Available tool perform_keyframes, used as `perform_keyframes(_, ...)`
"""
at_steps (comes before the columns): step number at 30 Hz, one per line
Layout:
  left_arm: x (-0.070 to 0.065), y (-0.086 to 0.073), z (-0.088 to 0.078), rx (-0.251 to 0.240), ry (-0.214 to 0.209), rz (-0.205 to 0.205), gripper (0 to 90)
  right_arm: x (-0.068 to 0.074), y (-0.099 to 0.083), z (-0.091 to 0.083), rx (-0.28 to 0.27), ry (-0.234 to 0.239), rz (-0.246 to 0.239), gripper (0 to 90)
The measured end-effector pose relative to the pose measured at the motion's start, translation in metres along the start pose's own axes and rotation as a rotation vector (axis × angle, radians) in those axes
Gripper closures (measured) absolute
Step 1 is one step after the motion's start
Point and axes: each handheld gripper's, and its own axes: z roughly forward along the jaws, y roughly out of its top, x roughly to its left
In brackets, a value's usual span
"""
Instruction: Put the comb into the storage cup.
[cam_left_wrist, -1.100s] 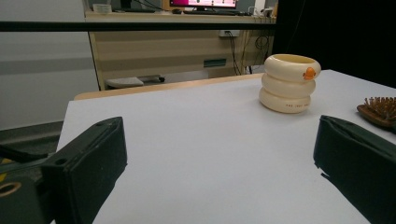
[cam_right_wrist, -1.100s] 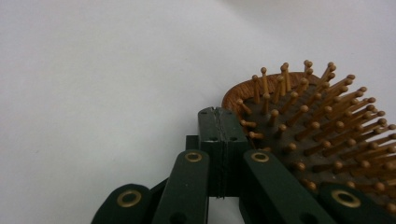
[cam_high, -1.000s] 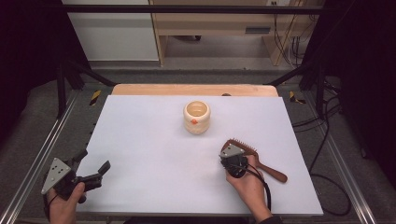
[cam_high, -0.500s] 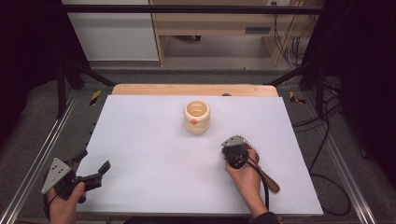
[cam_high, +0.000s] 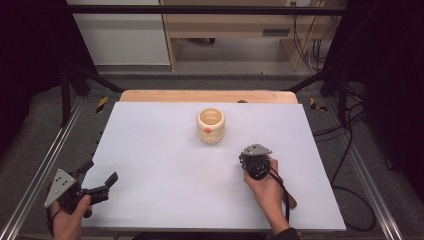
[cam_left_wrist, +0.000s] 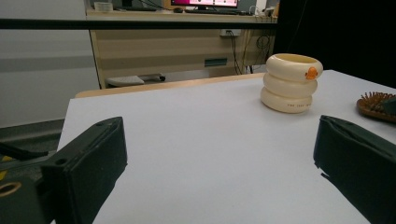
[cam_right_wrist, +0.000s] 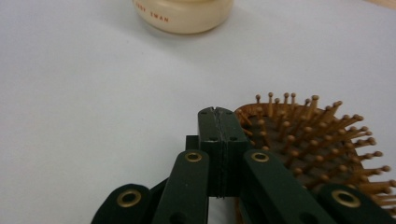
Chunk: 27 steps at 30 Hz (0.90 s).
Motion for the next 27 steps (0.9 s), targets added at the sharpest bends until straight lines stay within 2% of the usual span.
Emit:
perform_keyframes(6,0.001,0.0,0.0,-0.001,0.001,-0.002,2.8,-0.008,-0.002,-0.02,-0.065,0.02,0.023,89.9)
perform_keyframes(10,0.001,0.0,-0.001,-0.001,0.004,-0.001,2.8,-0.015,-0.005,-0.035,-0.106,0.022,0.03,85.9)
perform_keyframes(15,0.001,0.0,-0.001,0.0,0.009,0.003,2.8,-0.023,-0.012,-0.049,-0.125,0.002,0.017,66.2)
perform_keyframes(20,0.001,0.0,-0.001,0.001,0.013,0.002,2.8,-0.028,-0.016,-0.058,-0.104,-0.018,0.021,42.0)
perform_keyframes(27,0.001,-0.001,-0.001,0.004,0.016,0.001,2.8,-0.034,-0.018,-0.066,-0.07,-0.05,0.04,20.3)
